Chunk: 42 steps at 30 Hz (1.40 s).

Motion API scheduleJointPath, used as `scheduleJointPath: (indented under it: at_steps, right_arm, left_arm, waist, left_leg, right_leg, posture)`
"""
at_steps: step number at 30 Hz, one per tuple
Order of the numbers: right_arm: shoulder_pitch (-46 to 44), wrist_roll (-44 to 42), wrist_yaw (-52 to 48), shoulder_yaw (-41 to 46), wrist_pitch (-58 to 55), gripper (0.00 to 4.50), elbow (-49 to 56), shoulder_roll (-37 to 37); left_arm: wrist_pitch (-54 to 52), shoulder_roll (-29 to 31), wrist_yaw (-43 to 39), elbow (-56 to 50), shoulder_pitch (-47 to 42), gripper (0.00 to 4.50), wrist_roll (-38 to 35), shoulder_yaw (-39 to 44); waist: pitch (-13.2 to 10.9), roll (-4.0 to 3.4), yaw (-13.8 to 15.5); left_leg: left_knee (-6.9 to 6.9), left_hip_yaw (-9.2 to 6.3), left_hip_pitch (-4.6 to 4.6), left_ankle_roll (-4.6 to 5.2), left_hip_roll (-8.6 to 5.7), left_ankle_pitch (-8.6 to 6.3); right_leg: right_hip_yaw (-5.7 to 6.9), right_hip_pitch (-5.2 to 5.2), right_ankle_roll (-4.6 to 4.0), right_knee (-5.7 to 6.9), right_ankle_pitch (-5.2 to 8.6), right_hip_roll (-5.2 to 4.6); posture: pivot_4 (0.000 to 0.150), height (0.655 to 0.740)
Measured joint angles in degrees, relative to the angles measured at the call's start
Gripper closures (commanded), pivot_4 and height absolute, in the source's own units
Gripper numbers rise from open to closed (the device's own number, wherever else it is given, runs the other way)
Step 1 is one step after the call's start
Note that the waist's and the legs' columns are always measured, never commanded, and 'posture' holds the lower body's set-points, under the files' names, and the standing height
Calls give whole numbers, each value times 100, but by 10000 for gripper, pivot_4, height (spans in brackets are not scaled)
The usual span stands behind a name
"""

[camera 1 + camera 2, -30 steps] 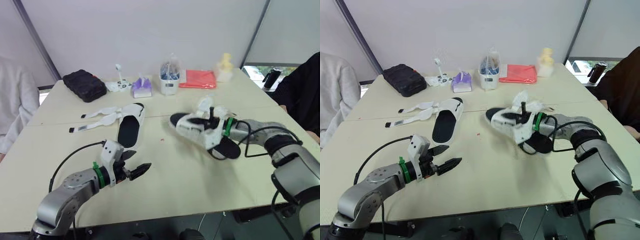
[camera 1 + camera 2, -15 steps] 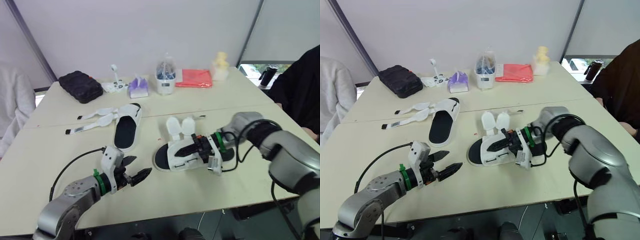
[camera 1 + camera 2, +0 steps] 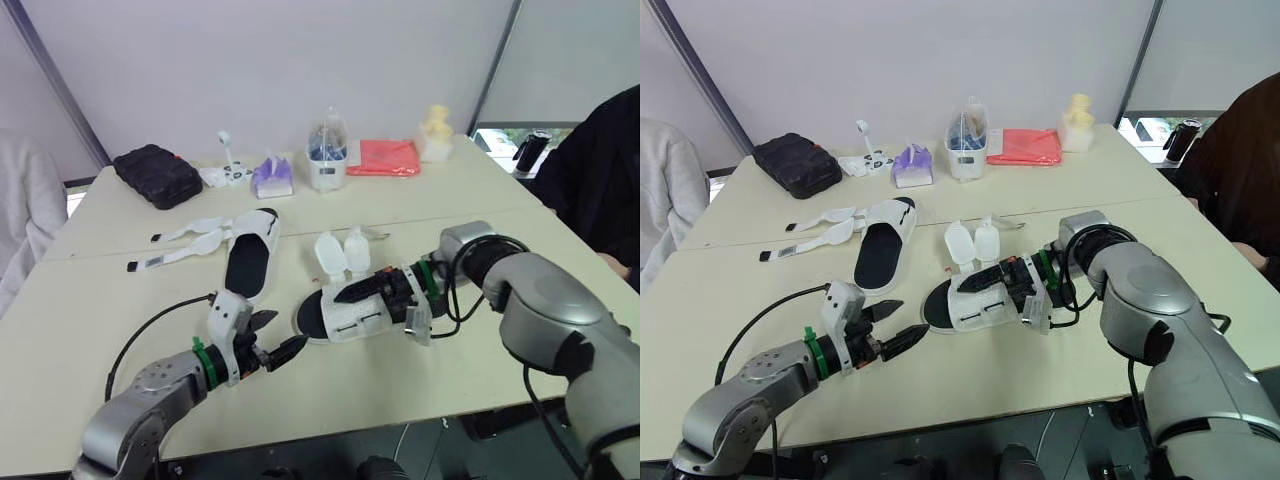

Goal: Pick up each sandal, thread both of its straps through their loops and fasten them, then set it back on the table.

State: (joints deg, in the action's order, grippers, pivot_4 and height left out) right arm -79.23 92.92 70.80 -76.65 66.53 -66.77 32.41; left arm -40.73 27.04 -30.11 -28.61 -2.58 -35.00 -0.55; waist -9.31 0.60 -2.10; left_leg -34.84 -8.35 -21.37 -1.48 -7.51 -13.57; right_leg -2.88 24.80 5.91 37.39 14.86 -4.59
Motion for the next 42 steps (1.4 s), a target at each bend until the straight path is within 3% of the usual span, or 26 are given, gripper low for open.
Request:
scheduleJointPath:
  at_steps: [4,8,11,15,18,21,24,26,31,33,37,42]
  right_arm:
    - [119,-385,-573,238,174,288,126,351]
    - [370,-1116,-1478,843,548,288,428,1228]
    - [575,-1708,-2320,1403,766,0,697,1865]
    - [1128,-2500,-3530,2071,846,0,1011,2442]
    - [1777,-3784,-4771,2855,713,0,641,2573]
    - [2463,-5947,-6493,3866,173,0,447,2470]
    - [3425,-8855,-8678,4884,-1562,0,1757,2091]
    - [3812,-10008,-9555,5283,-2760,0,2736,1872]
    - [3920,-12696,-10161,6424,-6999,0,4748,1151]
    - [3702,-13351,-10008,6787,-8494,0,4890,884]
    - [3168,-13922,-9668,7358,-10387,0,4589,443]
    - [1958,-14131,-8367,8547,-12152,0,2412,-131]
  left_arm:
    - [116,73,-253,254,-314,0,129,-129]
    - [504,440,-918,1122,-1180,0,533,-421]
    - [883,735,-1435,1560,-1458,8167,837,-557]
    - [1221,866,-1937,2012,-1634,28128,1126,-787]
    - [1293,855,-2175,2195,-1873,44602,1265,-928]
    - [1331,815,-2312,2323,-2011,44602,1359,-1019]
    - [1189,750,-2398,2546,-2065,44602,1315,-993]
    - [1027,686,-2470,2596,-2079,44602,1195,-938]
    - [923,501,-2590,2674,-2249,44602,1276,-1091]
    - [947,225,-2528,2702,-2367,44602,1366,-1222]
    - [1333,70,-2485,2909,-2533,44602,1964,-1784]
    - [1965,-263,-2459,3124,-2782,44602,2732,-2342]
  waist:
    - [0,0,-18]
    - [-2,2,54]
    - [-1,2,18]
    - [-2,4,-50]
    - [-5,8,-44]
    - [-8,13,-56]
    - [-10,17,-93]
    - [-10,16,-84]
    - [-10,16,35]
    - [-10,16,147]
    - [-10,17,217]
    - [-6,10,310]
  left_leg:
    - [-1,5,1,1,2,0]
    - [-8,11,-1,4,4,-2]
    - [-8,22,2,19,7,-11]
    - [-14,27,1,30,12,-22]
    - [-27,31,3,40,16,-27]
    - [-39,38,7,69,21,-44]
    - [-46,36,9,87,34,-55]
    - [-46,30,7,87,34,-55]
    - [-67,20,-6,87,33,-58]
    - [-82,21,-14,91,30,-62]
    - [-96,24,-22,103,26,-69]
    - [-110,27,-20,107,24,-72]
  right_leg:
    - [-1,-1,-1,-4,-1,1]
    - [0,-7,0,-10,-2,5]
    - [-2,-11,2,-21,-3,3]
    - [-3,-12,3,-26,-3,4]
    - [-3,-26,8,-31,-6,4]
    - [-6,-42,17,-42,-12,0]
    - [-8,-46,20,-43,-19,5]
    - [-7,-42,20,-40,-20,5]
    - [-5,-37,19,-41,-27,3]
    - [-4,-38,21,-43,-32,0]
    - [-3,-37,23,-45,-36,-5]
    - [-2,-52,20,-52,-44,-9]
  posture:
    - [1500,7400]
    - [1500,7400]
    - [1500,7400]
    - [1500,7400]
    - [1500,7400]
    - [1500,7400]
    - [1500,7400]
    - [1500,7400]
    - [1500,7400]
    - [1500,7400]
    - [1500,7400]
    - [1500,7400]
